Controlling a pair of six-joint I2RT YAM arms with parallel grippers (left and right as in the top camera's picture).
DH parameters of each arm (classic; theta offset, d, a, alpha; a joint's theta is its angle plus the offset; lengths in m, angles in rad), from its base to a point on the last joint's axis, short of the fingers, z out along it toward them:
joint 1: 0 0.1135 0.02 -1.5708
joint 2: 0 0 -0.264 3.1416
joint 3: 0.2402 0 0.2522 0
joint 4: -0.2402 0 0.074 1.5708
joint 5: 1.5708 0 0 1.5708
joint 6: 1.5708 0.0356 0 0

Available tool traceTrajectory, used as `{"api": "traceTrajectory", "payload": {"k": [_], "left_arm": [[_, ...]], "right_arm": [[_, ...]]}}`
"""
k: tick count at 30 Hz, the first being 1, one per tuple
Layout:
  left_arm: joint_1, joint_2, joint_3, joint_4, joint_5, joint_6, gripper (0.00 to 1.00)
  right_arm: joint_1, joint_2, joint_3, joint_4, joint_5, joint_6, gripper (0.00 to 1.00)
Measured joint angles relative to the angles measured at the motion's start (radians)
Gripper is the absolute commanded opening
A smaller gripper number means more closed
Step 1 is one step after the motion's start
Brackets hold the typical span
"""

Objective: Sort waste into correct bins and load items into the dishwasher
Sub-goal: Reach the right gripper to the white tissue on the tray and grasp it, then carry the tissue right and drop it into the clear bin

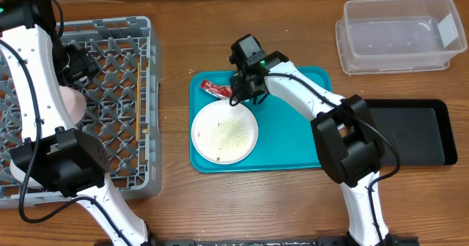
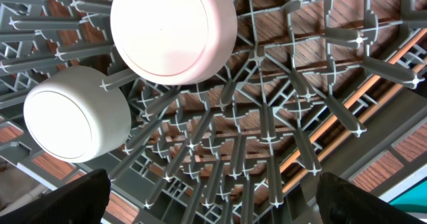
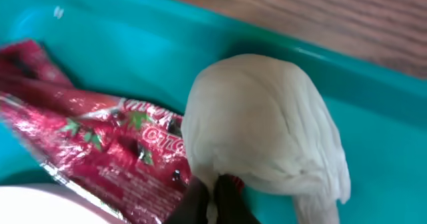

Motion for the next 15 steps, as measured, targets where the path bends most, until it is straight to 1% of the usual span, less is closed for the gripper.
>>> {"api": "traceTrajectory", "payload": {"k": [7,10,15], "left_arm": [[0.000,0.000,0.000,0.000,0.000,0.000,1.00],[0.000,0.000,0.000,0.000,0.000,0.000,1.00],[0.000,0.000,0.000,0.000,0.000,0.000,1.00]], "right_arm": [[-0.008,-0.038,0.002,-0.025,0.047,0.076,0.04],[-0.027,-0.108,0.003,-0.037,0.054,0.116,0.04],[-0.079,-0.279,0.023,-0.090,0.065,0.162,0.04]]}}
